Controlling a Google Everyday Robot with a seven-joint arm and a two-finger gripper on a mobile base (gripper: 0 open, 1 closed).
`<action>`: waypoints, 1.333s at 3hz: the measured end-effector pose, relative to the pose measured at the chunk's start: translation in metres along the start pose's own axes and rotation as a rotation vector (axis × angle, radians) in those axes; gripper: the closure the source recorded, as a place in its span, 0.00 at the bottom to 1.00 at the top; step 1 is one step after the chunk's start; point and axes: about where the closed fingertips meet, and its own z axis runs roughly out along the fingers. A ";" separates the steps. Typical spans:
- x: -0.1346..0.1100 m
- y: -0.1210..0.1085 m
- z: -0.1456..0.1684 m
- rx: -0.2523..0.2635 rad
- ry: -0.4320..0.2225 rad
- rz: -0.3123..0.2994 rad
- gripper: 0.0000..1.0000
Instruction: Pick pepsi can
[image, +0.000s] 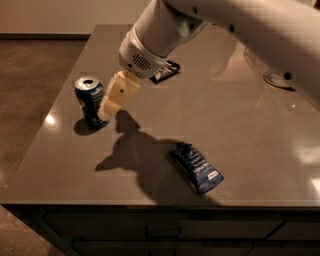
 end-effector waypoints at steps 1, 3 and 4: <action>-0.009 -0.015 0.033 -0.028 -0.011 0.040 0.00; -0.029 -0.017 0.059 -0.054 -0.037 0.044 0.00; -0.039 -0.010 0.070 -0.070 -0.035 0.024 0.00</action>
Offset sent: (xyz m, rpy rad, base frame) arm 0.0459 0.0499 -0.0351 0.0475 0.0889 -0.0328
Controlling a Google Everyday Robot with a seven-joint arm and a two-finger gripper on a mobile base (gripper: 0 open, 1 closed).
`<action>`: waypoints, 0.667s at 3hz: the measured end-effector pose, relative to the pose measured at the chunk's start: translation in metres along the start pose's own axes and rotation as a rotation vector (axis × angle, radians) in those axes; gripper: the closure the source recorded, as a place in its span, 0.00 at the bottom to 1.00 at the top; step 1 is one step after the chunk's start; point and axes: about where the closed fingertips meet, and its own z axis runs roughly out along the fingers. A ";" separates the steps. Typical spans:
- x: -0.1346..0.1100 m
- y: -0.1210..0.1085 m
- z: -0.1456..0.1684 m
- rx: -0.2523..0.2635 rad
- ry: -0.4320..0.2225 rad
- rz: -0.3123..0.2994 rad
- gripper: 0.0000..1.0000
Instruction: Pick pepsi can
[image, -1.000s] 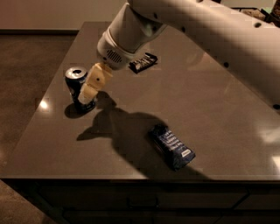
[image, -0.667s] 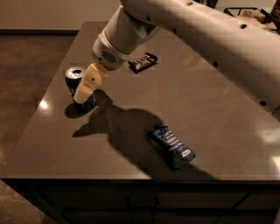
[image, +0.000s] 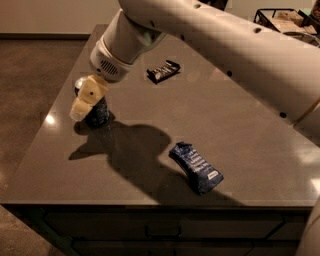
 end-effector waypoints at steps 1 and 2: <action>-0.005 -0.001 0.006 -0.005 0.009 -0.008 0.17; -0.006 -0.004 0.002 0.000 0.011 -0.012 0.41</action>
Offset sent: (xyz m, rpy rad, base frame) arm 0.0110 -0.0011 0.0065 -0.0126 -0.0128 0.0012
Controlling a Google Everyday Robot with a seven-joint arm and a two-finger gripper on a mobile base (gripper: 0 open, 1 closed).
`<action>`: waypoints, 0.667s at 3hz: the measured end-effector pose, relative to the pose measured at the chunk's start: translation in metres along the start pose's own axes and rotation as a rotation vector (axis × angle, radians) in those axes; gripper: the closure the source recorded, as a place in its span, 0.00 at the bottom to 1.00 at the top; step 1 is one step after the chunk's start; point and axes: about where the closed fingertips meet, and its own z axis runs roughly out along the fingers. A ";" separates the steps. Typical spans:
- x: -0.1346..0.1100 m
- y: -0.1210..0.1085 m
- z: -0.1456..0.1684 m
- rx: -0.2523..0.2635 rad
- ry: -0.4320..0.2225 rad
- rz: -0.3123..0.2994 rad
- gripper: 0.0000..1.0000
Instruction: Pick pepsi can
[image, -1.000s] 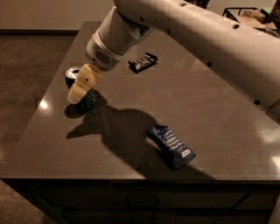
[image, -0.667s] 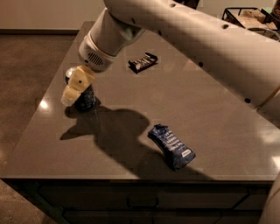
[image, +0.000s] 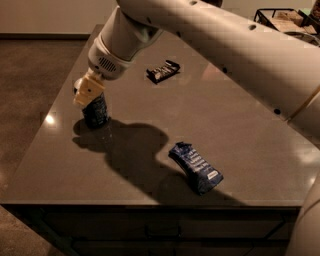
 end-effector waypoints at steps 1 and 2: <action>-0.002 -0.003 -0.012 0.011 -0.012 -0.009 0.64; -0.008 -0.008 -0.037 0.018 -0.035 -0.023 0.88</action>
Offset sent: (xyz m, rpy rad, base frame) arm 0.0102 -0.0375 0.0656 0.0605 -0.0555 0.0087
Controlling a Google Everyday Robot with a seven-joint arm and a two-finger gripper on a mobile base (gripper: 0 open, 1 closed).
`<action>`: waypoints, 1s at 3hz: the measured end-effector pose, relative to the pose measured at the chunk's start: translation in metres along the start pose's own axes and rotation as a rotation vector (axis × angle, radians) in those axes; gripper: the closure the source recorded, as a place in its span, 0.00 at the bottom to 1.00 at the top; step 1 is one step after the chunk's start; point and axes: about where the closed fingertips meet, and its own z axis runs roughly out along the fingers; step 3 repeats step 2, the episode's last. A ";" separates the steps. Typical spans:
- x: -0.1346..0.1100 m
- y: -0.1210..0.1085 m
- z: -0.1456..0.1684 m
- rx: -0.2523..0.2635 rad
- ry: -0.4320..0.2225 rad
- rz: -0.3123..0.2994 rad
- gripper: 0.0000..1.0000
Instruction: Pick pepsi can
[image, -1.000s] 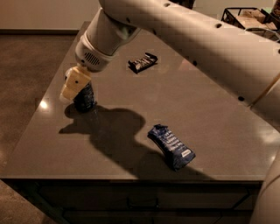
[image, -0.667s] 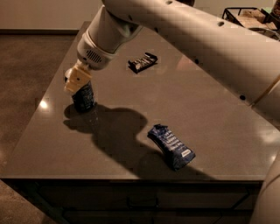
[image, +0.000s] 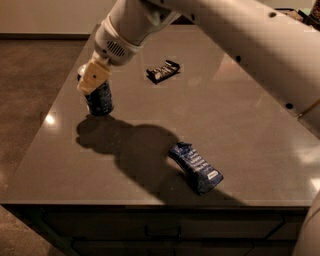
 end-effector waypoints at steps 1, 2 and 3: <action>-0.023 -0.013 -0.059 0.019 -0.042 -0.038 1.00; -0.023 -0.013 -0.059 0.018 -0.042 -0.038 1.00; -0.023 -0.013 -0.059 0.018 -0.042 -0.038 1.00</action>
Offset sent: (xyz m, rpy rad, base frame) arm 0.0124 -0.0371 0.0864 0.0458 -0.0616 0.0253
